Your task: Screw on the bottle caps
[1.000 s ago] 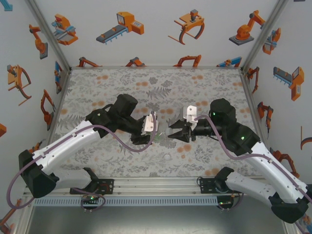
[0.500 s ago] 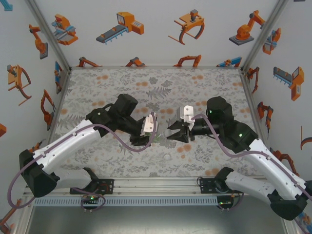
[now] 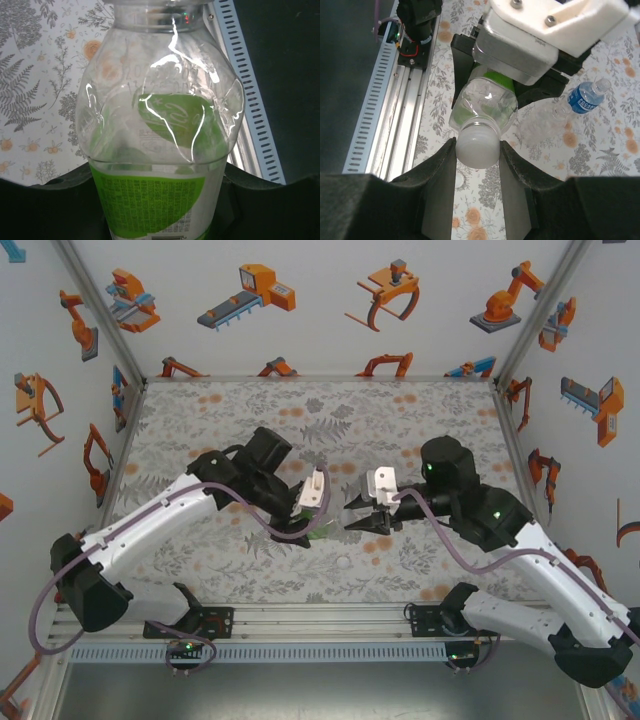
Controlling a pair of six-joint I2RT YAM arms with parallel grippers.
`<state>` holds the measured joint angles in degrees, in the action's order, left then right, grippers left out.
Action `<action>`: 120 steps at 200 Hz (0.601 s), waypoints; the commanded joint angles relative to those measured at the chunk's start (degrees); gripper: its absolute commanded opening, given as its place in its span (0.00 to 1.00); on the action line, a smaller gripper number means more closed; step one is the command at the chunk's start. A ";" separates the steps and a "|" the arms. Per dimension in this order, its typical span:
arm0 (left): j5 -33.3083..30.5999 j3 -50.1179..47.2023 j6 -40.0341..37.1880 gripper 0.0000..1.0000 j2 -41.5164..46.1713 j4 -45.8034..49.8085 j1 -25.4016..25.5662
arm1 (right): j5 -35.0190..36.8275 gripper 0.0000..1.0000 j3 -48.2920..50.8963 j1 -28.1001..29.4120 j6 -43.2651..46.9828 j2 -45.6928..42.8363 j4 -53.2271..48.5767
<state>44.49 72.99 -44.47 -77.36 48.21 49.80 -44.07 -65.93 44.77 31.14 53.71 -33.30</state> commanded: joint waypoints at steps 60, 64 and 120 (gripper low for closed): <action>10.54 5.34 -3.36 0.00 -4.12 6.95 0.82 | -0.68 0.00 -4.92 2.84 15.24 3.09 -6.92; 10.87 5.63 -3.63 0.00 -4.46 7.62 0.83 | -0.40 0.00 -4.91 3.12 15.91 2.99 -7.37; 13.41 8.97 -6.24 0.00 -7.94 14.34 0.74 | 6.05 0.00 -6.20 7.37 21.98 2.81 -11.56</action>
<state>51.64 78.41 -47.99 -84.27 60.97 49.80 -40.42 -70.81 50.06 48.01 55.81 -43.38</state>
